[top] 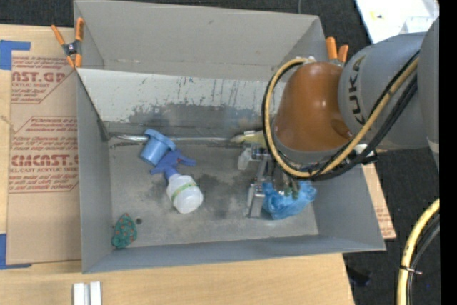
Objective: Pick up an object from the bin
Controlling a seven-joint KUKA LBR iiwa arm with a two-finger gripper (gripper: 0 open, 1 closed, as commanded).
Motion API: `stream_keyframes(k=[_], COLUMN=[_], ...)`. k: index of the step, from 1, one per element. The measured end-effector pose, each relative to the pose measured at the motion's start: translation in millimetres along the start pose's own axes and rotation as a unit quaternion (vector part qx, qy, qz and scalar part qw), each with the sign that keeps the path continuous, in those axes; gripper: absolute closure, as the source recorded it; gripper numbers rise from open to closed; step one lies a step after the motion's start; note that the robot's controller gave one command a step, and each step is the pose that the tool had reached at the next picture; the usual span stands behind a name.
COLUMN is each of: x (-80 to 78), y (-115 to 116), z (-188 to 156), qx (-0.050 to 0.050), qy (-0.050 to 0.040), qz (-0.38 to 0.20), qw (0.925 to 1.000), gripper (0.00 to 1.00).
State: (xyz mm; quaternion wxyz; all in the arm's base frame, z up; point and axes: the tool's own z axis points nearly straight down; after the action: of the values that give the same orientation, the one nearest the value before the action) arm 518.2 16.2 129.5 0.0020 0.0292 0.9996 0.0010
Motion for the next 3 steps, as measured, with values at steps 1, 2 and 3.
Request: stream_keyframes(k=[1,2,3], x=[3.2,-5.0,-40.9], y=[-27.4,6.5,-43.9], z=[17.1,5.4,33.3], qx=[-0.001,0.000,0.000], qy=[-0.0001,-0.0005,-0.0007], qz=[0.116,0.008,-0.005], qw=[0.9933,1.0000,1.0000], gripper=[0.00,0.00,0.00])
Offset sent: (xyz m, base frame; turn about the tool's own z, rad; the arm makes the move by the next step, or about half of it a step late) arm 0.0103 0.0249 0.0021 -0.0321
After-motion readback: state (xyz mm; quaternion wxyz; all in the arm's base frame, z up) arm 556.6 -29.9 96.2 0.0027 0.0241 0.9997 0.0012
